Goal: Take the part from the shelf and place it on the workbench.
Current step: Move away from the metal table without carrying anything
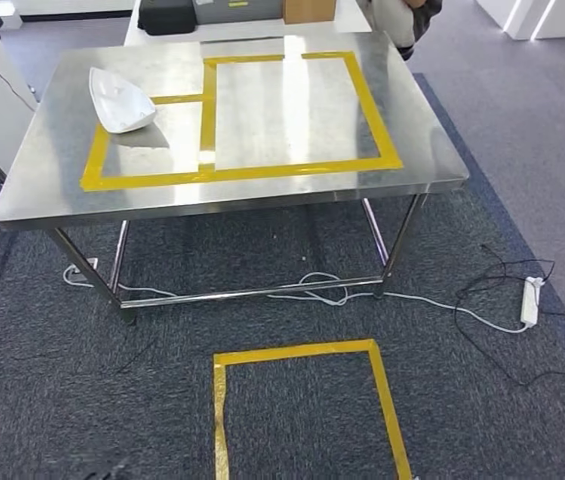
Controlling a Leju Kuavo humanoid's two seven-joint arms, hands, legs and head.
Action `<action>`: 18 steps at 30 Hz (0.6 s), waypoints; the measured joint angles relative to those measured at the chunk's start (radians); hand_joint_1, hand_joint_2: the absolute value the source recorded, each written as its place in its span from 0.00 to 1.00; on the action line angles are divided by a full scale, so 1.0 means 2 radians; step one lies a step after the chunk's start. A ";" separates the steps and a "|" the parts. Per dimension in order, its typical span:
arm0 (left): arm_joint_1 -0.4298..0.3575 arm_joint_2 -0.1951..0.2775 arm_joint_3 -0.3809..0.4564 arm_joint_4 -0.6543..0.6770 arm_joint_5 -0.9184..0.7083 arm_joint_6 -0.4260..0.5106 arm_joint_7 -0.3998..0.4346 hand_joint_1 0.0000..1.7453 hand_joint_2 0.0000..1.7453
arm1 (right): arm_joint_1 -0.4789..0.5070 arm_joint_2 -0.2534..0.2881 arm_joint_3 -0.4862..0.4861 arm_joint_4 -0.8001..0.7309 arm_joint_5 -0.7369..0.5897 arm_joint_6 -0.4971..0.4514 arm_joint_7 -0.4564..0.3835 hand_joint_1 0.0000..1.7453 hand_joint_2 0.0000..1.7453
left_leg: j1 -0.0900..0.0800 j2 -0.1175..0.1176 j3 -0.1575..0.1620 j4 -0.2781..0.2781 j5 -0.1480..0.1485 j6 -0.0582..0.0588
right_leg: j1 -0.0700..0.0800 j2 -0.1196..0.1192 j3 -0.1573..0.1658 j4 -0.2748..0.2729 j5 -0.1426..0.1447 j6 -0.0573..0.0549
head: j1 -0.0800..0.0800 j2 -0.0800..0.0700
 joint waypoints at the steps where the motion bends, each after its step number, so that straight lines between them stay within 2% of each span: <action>1: 0.002 0.000 -0.013 0.014 -0.001 -0.008 0.010 0.00 0.00 | -0.001 -0.004 0.001 0.009 0.003 -0.003 -0.005 0.00 0.00 | 0.001 0.000 -0.002 0.003 -0.004 -0.003 | 0.000 0.001 -0.003 -0.001 0.005 -0.004 | 0.001 0.000; 2: 0.004 -0.001 -0.020 0.025 0.003 -0.005 0.017 0.00 0.00 | -0.002 -0.007 0.001 0.016 0.005 -0.009 -0.008 0.00 0.00 | 0.001 -0.001 -0.007 0.014 -0.018 -0.005 | -0.001 0.002 -0.007 -0.002 0.011 -0.007 | 0.000 0.000; 3: 0.005 -0.001 -0.024 0.033 0.007 0.002 0.021 0.00 0.00 | -0.002 -0.009 0.002 0.021 0.006 -0.013 -0.010 0.00 0.00 | 0.002 -0.002 -0.015 0.035 -0.038 -0.006 | -0.001 0.003 -0.010 -0.003 0.016 -0.010 | 0.000 0.000; 5: 0.005 -0.002 -0.025 0.042 0.013 0.011 0.024 0.00 0.00 | -0.002 -0.012 0.002 0.027 0.008 -0.019 -0.012 0.00 0.00 | 0.001 -0.004 -0.038 0.101 -0.085 -0.008 | -0.001 0.006 -0.021 -0.002 0.026 -0.012 | -0.001 0.000; 6: 0.004 -0.001 -0.025 0.045 0.014 0.012 0.023 0.00 0.00 | -0.002 -0.012 0.002 0.028 0.008 -0.019 -0.012 0.00 0.00 | 0.001 -0.004 -0.045 0.129 -0.096 -0.009 | -0.001 0.008 -0.027 -0.002 0.031 -0.012 | -0.001 0.000; 7: 0.004 -0.001 -0.025 0.048 0.014 0.013 0.021 0.00 0.00 | -0.002 -0.012 0.002 0.029 0.009 -0.020 -0.011 0.00 0.00 | 0.001 -0.004 -0.045 0.142 -0.097 -0.009 | -0.001 0.012 -0.032 -0.001 0.035 -0.012 | -0.001 0.000; 8: 0.004 -0.001 -0.025 0.050 0.014 0.013 0.019 0.00 0.00 | -0.002 -0.012 0.002 0.030 0.010 -0.020 -0.011 0.00 0.00 | 0.001 -0.005 -0.034 0.134 -0.088 -0.009 | -0.001 0.016 -0.037 -0.001 0.038 -0.010 | -0.001 0.000; 9: 0.004 -0.001 -0.025 0.051 0.014 0.015 0.017 0.00 0.00 | -0.001 -0.012 0.002 0.031 0.010 -0.020 -0.011 0.00 0.00 | 0.002 -0.008 -0.013 0.108 -0.075 -0.008 | -0.001 0.021 -0.041 0.000 0.041 -0.009 | -0.001 0.000; 10: 0.004 -0.001 -0.025 0.052 0.013 0.017 0.015 0.00 0.00 | -0.002 -0.012 0.002 0.032 0.011 -0.020 -0.010 0.00 0.00 | 0.002 -0.016 0.013 0.070 -0.063 -0.007 | -0.001 0.026 -0.044 0.001 0.044 -0.007 | -0.001 0.000; 11: 0.004 -0.001 -0.025 0.053 0.012 0.019 0.013 0.00 0.00 | -0.002 -0.012 0.002 0.033 0.012 -0.021 -0.010 0.00 0.00 | 0.003 -0.028 0.036 0.035 -0.056 -0.006 | -0.001 0.031 -0.049 0.004 0.045 -0.005 | -0.001 0.000; 12: 0.003 -0.001 -0.026 0.053 0.011 0.021 0.013 0.00 0.00 | -0.003 -0.012 0.002 0.033 0.012 -0.021 -0.010 0.00 0.00 | 0.003 -0.037 0.052 0.011 -0.052 -0.004 | -0.001 0.036 -0.052 0.007 0.046 -0.003 | 0.000 0.000; 13: 0.003 -0.001 -0.026 0.054 0.009 0.023 0.013 0.00 0.00 | -0.003 -0.012 0.002 0.033 0.013 -0.021 -0.010 0.00 0.00 | 0.003 -0.044 0.059 -0.002 -0.052 -0.001 | 0.000 0.040 -0.056 0.009 0.048 0.000 | 0.000 0.000; 14: 0.003 -0.001 -0.026 0.056 0.008 0.024 0.014 0.00 0.00 | -0.003 -0.012 0.002 0.033 0.013 -0.020 -0.009 0.00 0.00 | 0.003 -0.042 0.060 -0.004 -0.053 0.002 | 0.000 0.046 -0.059 0.011 0.050 0.003 | 0.000 0.000; 15: 0.002 -0.002 -0.026 0.057 0.006 0.024 0.015 0.00 0.00 | -0.002 -0.012 0.002 0.032 0.014 -0.019 -0.008 0.00 0.00 | 0.004 -0.036 0.058 -0.004 -0.052 0.006 | -0.001 0.051 -0.061 0.012 0.052 0.005 | 0.000 0.000; 16: 0.001 -0.003 -0.025 0.057 0.004 0.025 0.017 0.00 0.00 | -0.001 -0.012 0.002 0.032 0.014 -0.018 -0.007 0.00 0.00 | 0.004 -0.030 0.057 -0.005 -0.051 0.010 | -0.001 0.049 -0.065 0.015 0.050 0.008 | 0.000 0.000; 17: 0.001 -0.004 -0.025 0.058 0.003 0.025 0.019 0.00 0.00 | 0.000 -0.012 0.002 0.032 0.015 -0.017 -0.005 0.00 0.00 | 0.004 -0.024 0.056 -0.005 -0.050 0.013 | -0.001 0.041 -0.072 0.027 0.042 0.011 | 0.001 0.000; 18: 0.002 -0.004 -0.025 0.059 0.002 0.025 0.021 0.00 0.00 | 0.001 -0.012 0.001 0.032 0.015 -0.016 -0.005 0.00 0.00 | 0.005 -0.017 0.055 -0.006 -0.048 0.016 | -0.001 0.028 -0.083 0.049 0.028 0.014 | 0.003 0.000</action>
